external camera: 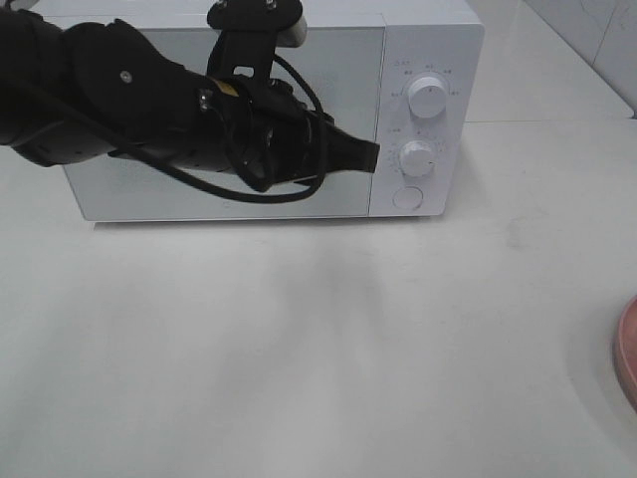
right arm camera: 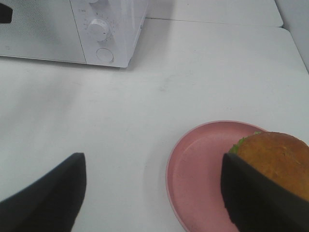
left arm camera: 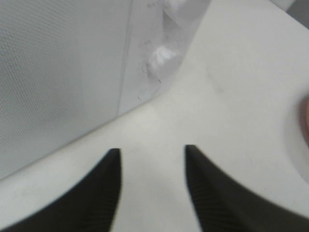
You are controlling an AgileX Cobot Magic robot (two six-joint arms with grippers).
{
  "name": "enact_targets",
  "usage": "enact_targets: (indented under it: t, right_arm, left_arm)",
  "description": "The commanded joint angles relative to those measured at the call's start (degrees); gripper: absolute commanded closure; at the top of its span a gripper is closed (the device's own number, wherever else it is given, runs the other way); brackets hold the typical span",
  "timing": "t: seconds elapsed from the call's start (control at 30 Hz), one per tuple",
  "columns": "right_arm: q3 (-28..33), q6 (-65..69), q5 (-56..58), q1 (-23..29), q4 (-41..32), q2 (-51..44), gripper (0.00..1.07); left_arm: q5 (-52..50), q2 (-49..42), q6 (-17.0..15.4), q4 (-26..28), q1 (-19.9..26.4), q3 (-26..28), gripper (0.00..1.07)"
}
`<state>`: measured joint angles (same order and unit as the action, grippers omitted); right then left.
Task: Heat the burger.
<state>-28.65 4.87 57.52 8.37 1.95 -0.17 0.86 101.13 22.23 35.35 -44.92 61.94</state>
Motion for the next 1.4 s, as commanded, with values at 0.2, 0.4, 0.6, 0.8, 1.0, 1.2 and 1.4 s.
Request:
enact_targets:
  t: [0.2,0.4,0.6,0.8,1.0,1.2,1.4]
  right_arm:
    - [0.1,-0.4,-0.4,-0.3,-0.1,-1.7,0.32]
    - [0.1,-0.4,-0.4,-0.3,-0.1,-1.7,0.32]
    - [0.1,-0.4,-0.4,-0.3,-0.1,-1.7,0.32]
    - [0.1,-0.4,-0.4,-0.3,-0.1,-1.7,0.32]
    - [0.1,-0.4,-0.4,-0.3,-0.1,-1.7,0.32]
    - [0.1,-0.4,-0.4,-0.3,-0.1,-1.7,0.32]
    - [0.1,-0.4,-0.4,-0.3,-0.1,-1.7,0.32]
  left_arm:
    - [20.6,-3.9,0.5,-6.6,-0.3,-0.6,0.08]
    - [35.9,-6.9,-2.0,-14.6,-0.3,-0.6,0.08]
    - [46.1,-10.7,-13.2,-24.6,0.7,-0.6,0.08]
    - [50.3,-16.0,-16.4,-26.8,7.4,-2.1,0.08]
    - [55.6,-22.1,-16.4,-26.6,19.1,-5.2,0.08]
    - [61.8,-30.3,-17.5,-26.8,34.7,-7.2,0.08]
    - [66.3,-37.9,-19.9,-27.7,41.5,-7.3,0.09]
